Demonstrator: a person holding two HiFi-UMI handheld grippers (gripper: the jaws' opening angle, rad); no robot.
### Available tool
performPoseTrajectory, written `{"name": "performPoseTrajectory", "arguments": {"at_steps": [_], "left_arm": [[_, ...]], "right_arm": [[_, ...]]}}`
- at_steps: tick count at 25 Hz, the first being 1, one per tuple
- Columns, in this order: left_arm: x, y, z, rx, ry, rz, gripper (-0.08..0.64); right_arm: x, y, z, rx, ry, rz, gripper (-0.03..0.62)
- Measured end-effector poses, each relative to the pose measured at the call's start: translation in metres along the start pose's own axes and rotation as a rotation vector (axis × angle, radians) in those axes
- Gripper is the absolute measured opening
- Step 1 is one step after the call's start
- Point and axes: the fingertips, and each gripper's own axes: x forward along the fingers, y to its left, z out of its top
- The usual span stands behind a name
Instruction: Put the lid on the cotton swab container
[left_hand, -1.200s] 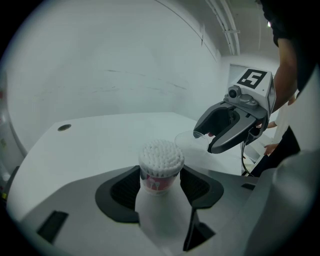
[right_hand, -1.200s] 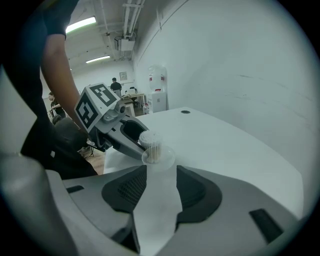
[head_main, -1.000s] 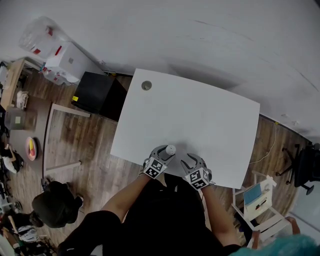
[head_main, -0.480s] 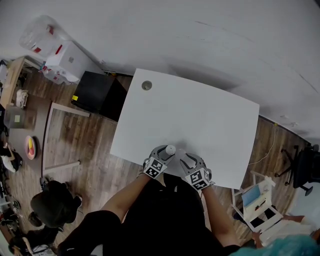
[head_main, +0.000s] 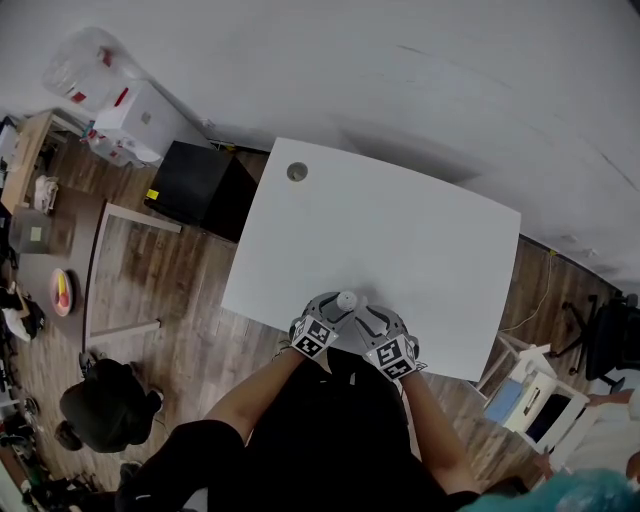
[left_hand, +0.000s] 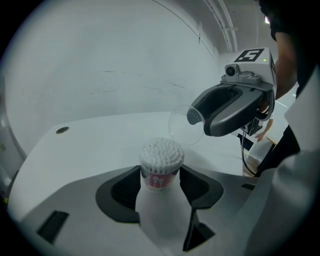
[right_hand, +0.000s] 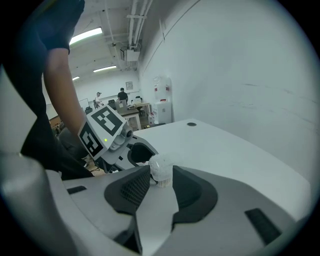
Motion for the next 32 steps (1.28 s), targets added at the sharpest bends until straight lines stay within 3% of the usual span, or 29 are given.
{"name": "performPoseTrajectory", "arguments": {"at_steps": [7,11,25,32], "left_arm": [[0.005,-0.002,0.005,0.027,-0.008,0.001,0.252],[0.006,-0.003,0.006,0.032,-0.015,-0.009,0.252],[0.008,-0.005,0.008,0.038,-0.02,-0.032,0.252],[0.005,-0.006,0.005,0.037,-0.014,-0.042,0.252]], "right_arm": [[0.014,0.006,0.011,0.047,-0.022,0.054,0.152],[0.023,0.008,0.015,0.129,-0.028,0.078,0.144],[0.044,-0.002,0.01,0.272,0.007,0.049,0.075],[0.05,0.001,0.008,0.183,0.072,-0.038,0.047]]}}
